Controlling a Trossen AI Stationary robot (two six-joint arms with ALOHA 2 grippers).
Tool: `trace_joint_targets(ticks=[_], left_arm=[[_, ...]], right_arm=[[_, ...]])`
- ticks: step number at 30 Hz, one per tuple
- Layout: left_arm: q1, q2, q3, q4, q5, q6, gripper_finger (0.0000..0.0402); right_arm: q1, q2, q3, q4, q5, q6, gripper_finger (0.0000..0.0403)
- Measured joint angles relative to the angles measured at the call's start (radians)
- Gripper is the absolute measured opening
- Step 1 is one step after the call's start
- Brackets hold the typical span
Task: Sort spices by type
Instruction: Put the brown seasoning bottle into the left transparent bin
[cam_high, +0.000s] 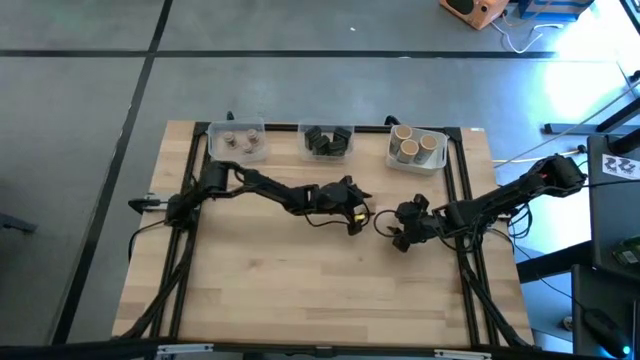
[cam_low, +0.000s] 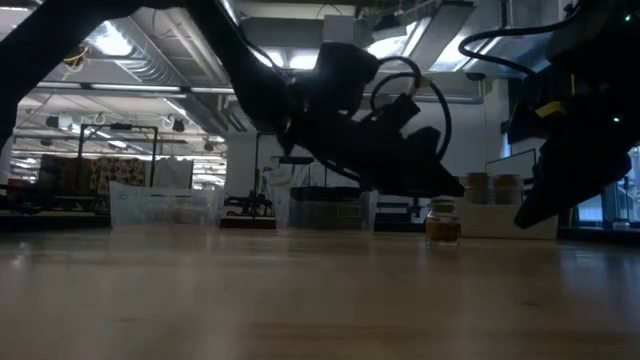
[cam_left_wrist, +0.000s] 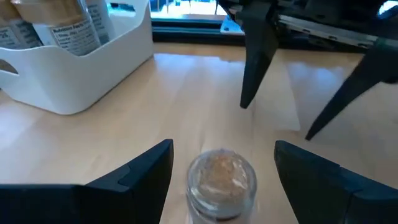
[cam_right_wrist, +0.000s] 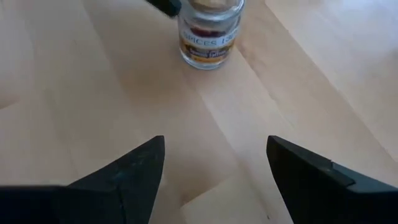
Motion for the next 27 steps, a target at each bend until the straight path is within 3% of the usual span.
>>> trace_joint_targets(ticks=[11,20,27], left_arm=[[0.011,0.071,0.0,0.074,-0.004,-0.012,0.0259],[0.025,0.073,0.0,0.084,0.02,-0.004,0.0159],[0.009,0.031,-0.001,0.004,0.018,0.023,0.0157]], right_arm=[[0.0,0.006,0.0,0.0,0.024,0.0,0.0282],[0.0,0.006,0.0,0.015,0.032,-0.012,0.0282],[0.0,0.006,-0.001,0.018,0.031,-0.012,0.0282]])
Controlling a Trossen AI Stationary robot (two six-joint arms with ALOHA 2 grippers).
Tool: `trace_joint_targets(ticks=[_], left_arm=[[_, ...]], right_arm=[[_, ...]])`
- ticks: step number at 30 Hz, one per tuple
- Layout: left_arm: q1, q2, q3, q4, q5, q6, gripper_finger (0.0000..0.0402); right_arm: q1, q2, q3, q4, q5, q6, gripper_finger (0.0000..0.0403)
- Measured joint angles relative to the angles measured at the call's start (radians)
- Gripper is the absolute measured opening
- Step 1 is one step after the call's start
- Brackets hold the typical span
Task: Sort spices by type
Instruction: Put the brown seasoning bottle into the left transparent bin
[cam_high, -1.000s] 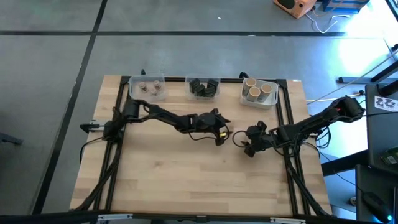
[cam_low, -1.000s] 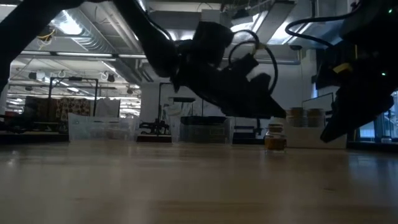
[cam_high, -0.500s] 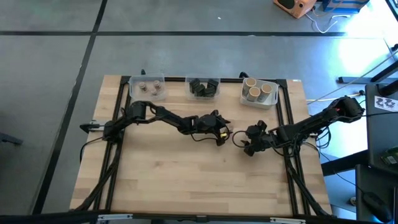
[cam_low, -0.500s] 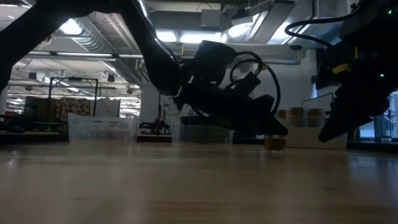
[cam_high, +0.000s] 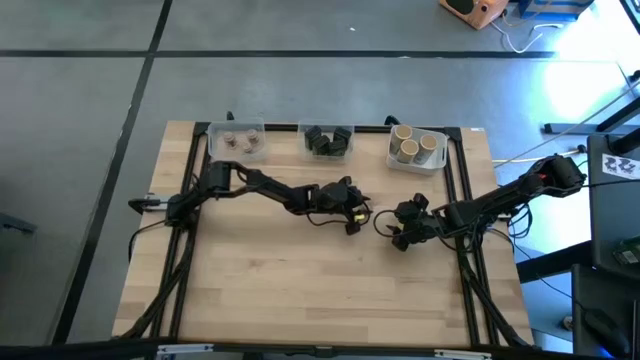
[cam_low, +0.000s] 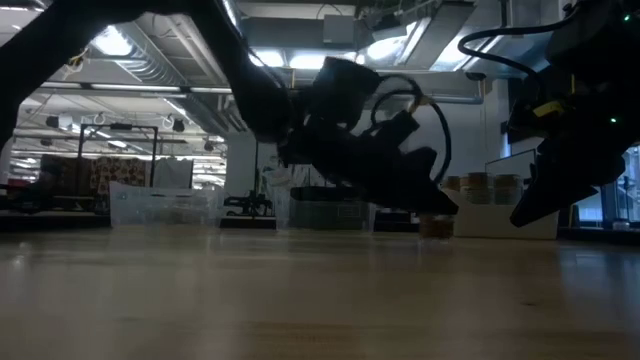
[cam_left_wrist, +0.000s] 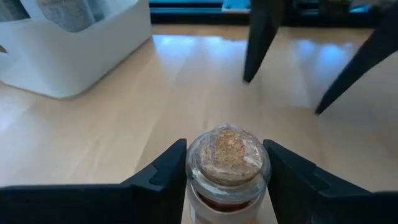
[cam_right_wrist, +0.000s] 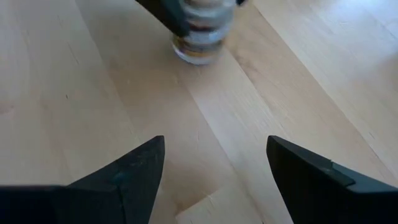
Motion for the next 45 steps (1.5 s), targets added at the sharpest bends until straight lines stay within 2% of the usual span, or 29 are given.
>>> trace_joint_targets(ticks=[6,8,14,21,25,28,34,38,45], left_arm=[[-0.03,-0.157,-0.03,-0.159,-0.069,0.018,0.0165],[-0.04,-0.229,-0.076,-0.208,-0.125,0.026,0.0163],[-0.045,-0.5,-0.291,-0.214,-0.283,0.023,0.016],[-0.044,-0.833,-0.584,-0.238,-0.568,-0.041,0.016],[-0.032,-1.007,-0.716,-0.319,-0.777,-0.098,0.016],[0.01,-1.111,-0.797,-0.37,-0.875,-0.154,0.016],[0.16,-1.222,-0.933,-0.396,-0.881,-0.275,0.016],[0.265,-1.226,-0.975,-0.395,-0.88,-0.372,0.016],[0.386,-1.222,-1.009,-0.404,-0.88,-0.384,0.016]], right_arm=[[0.0,0.0,-0.051,0.061,0.0,0.017,0.0282],[0.0,0.0,-0.067,0.066,0.0,0.039,0.0282],[-0.001,0.0,-0.093,0.106,0.012,0.057,0.0282],[-0.001,0.0,-0.095,0.128,0.069,0.055,0.0282],[-0.001,0.0,-0.095,0.151,0.091,0.053,0.0282],[-0.001,0.0,-0.095,0.157,0.096,0.053,0.0282],[-0.001,0.0,-0.095,0.164,0.104,0.058,0.0282],[-0.001,0.0,-0.095,0.172,0.103,0.058,0.0282],[-0.001,0.0,-0.095,0.187,0.109,0.059,0.0282]])
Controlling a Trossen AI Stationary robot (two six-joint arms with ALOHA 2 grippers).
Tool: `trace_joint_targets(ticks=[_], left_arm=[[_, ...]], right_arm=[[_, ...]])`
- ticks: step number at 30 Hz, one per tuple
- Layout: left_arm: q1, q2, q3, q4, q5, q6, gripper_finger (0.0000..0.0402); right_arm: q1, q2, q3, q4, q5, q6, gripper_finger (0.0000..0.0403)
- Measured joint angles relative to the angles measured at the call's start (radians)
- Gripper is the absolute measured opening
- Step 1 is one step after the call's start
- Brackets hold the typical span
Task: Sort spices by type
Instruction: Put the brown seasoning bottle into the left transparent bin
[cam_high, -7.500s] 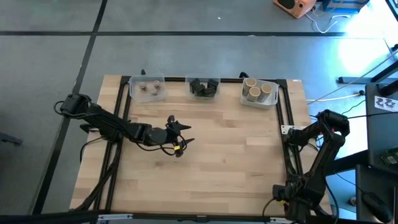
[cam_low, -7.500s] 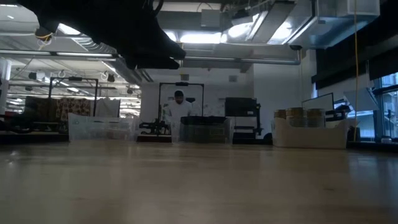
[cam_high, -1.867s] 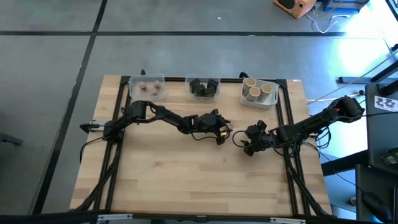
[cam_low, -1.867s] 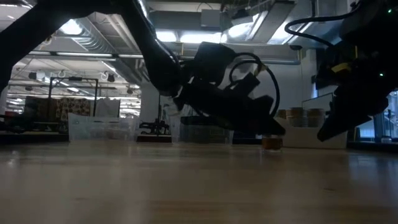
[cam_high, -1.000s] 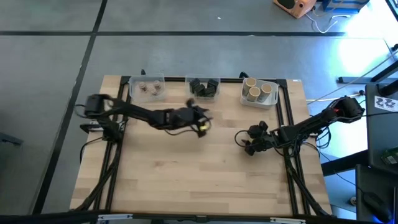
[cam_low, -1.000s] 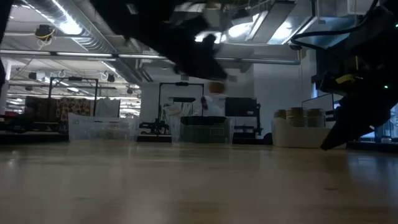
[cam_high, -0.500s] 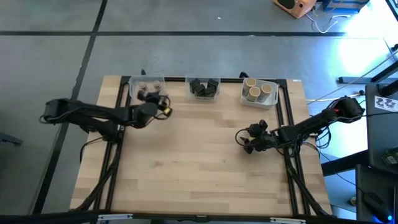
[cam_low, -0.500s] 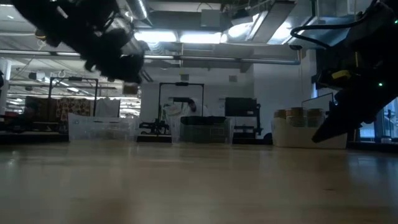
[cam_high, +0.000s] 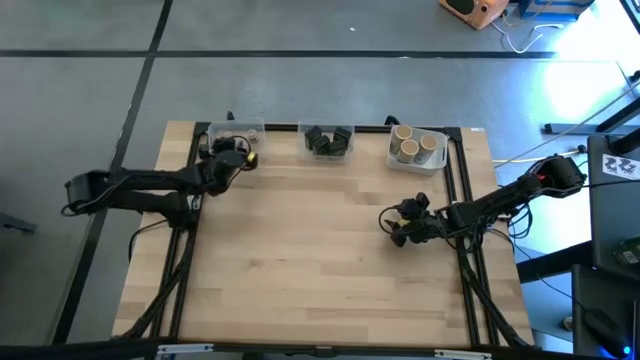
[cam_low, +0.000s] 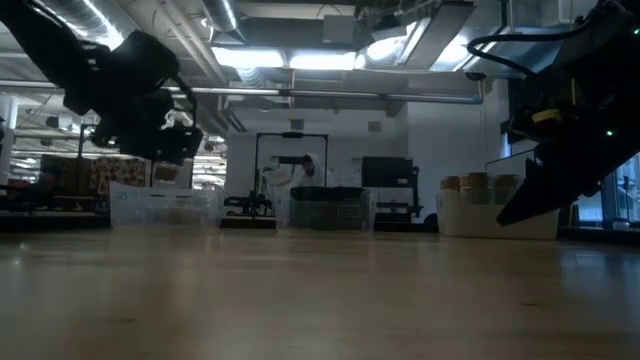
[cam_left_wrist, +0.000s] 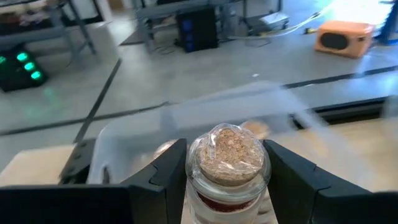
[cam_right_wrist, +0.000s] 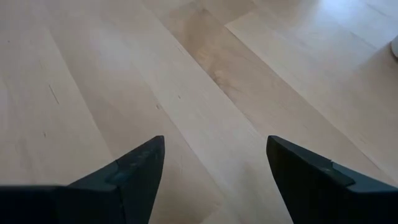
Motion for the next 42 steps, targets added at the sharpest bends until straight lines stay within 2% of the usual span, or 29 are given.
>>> trace_joint_targets(ticks=[8,12,16,23,26,33,42], left_arm=[[0.083,0.001,-0.067,-0.002,0.007,-0.07,0.016],[0.119,0.003,-0.086,0.035,0.021,-0.059,0.016],[0.176,0.024,-0.094,0.104,0.104,-0.01,0.016],[0.283,0.087,-0.092,0.127,0.245,-0.01,0.016],[0.298,0.108,-0.09,0.137,0.272,-0.005,0.0163],[0.299,0.111,-0.095,0.118,0.304,-0.005,0.0208],[0.299,0.108,-0.095,0.124,0.301,0.036,0.0222]], right_arm=[[0.0,0.0,0.0,-0.002,0.012,-0.005,0.0282],[0.0,0.0,0.0,-0.002,0.012,-0.005,0.0282],[0.0,0.0,0.0,0.002,0.012,-0.006,0.0282],[0.0,0.0,0.0,0.004,0.011,-0.001,0.0282],[0.0,0.0,0.0,0.005,0.01,-0.001,0.0282],[0.0,0.0,0.0,0.004,0.006,0.001,0.0282],[0.0,0.0,0.0,0.004,0.005,0.002,0.0282]])
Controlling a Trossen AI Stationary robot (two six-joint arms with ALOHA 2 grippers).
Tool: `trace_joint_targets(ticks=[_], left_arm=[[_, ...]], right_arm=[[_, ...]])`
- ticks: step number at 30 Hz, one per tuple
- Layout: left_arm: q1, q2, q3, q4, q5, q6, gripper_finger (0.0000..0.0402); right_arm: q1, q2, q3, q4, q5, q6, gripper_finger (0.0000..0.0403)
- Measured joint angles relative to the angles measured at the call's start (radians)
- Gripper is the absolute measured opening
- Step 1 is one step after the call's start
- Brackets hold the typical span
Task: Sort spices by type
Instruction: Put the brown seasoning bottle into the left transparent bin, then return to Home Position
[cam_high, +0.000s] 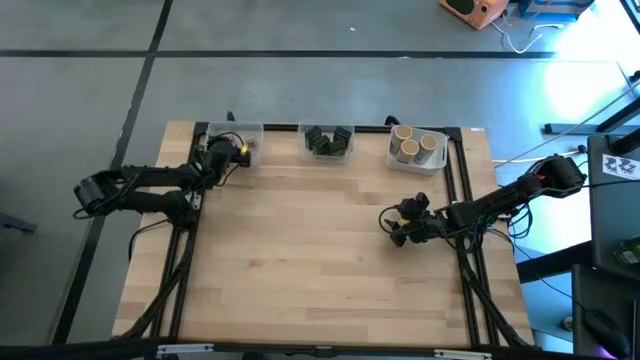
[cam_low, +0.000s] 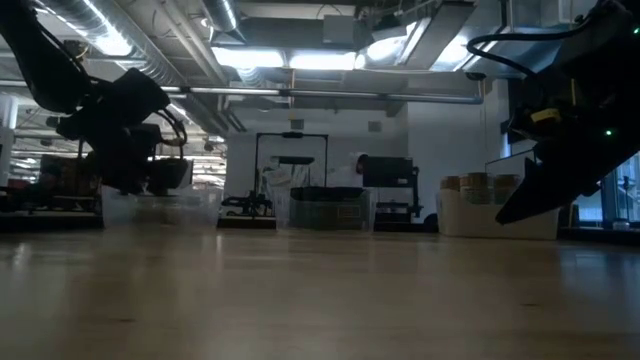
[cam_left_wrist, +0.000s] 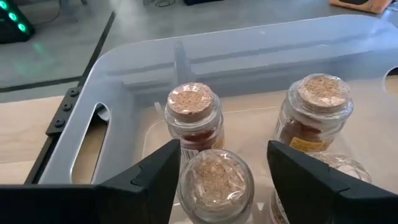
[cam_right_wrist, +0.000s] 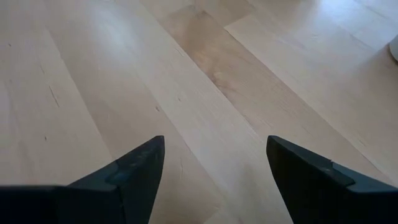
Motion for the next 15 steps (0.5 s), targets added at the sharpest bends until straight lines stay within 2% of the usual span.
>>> trace_joint_targets(ticks=[4,9,12,15], left_arm=[[-0.009,-0.036,0.0,-0.002,0.0,0.005,0.0238],[-0.052,-0.142,0.006,-0.002,0.027,0.072,0.025],[-0.087,-0.221,0.038,-0.039,0.089,0.111,0.025],[-0.13,-0.287,0.069,-0.052,0.23,0.137,0.0248]], right_arm=[[0.0,0.0,0.0,0.0,-0.001,0.0,0.0282],[0.0,0.0,0.0,0.0,-0.003,-0.012,0.0282],[0.0,0.0,0.0,0.006,-0.004,-0.023,0.0282],[0.0,0.0,0.004,0.036,-0.032,-0.033,0.0282]])
